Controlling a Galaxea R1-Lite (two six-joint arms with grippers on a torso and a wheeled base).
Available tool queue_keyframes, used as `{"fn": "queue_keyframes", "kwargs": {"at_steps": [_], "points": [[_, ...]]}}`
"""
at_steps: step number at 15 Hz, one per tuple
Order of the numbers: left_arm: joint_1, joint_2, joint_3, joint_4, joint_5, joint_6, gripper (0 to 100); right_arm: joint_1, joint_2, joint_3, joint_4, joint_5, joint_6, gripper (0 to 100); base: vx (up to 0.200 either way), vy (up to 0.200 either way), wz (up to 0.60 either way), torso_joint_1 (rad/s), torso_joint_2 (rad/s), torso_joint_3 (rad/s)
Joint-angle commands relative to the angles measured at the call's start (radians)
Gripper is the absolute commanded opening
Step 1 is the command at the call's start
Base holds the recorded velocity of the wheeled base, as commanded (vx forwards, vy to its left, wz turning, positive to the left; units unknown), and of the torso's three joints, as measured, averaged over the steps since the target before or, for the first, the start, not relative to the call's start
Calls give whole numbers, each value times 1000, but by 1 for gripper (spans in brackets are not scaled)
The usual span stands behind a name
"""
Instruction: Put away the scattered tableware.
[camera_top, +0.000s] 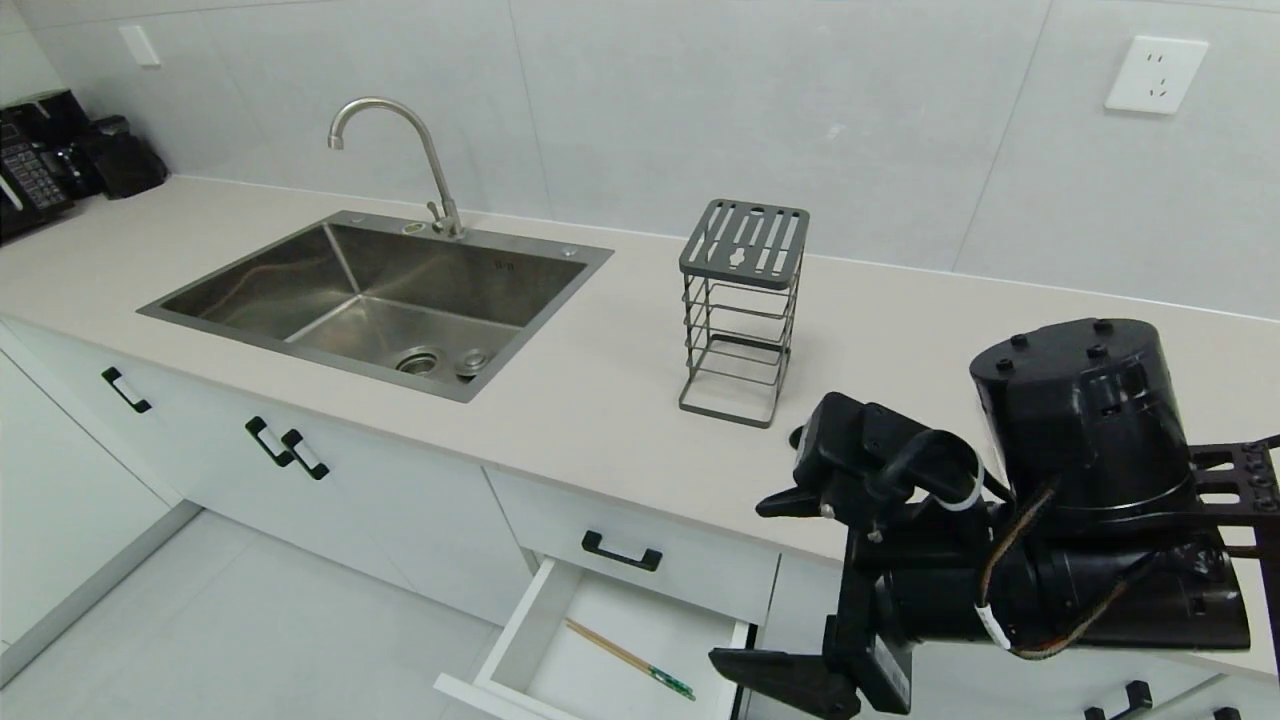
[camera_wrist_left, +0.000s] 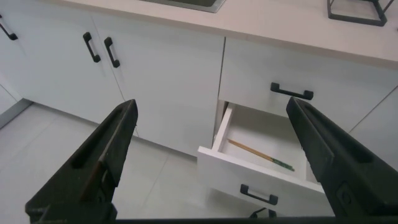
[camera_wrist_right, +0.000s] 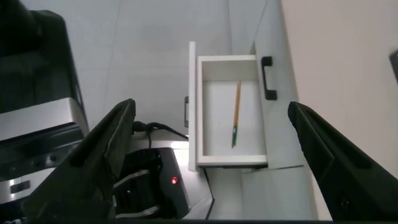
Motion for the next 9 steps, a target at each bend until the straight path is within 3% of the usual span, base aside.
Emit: {"fn": "queue_keyframes", "kwargs": {"at_steps": [1, 6, 9], "points": [[0, 0, 0, -1, 1, -1, 100, -46, 28, -2, 0, -5, 8, 100, 0, 0, 0, 0, 0, 0], [0, 0, 0, -1, 1, -1, 100, -181, 44, -20, -11, -45, 77, 100, 0, 0, 0, 0, 0, 0], [0, 0, 0, -1, 1, -1, 100, -333, 77, -20, -43, -41, 74, 100, 0, 0, 0, 0, 0, 0]]}}
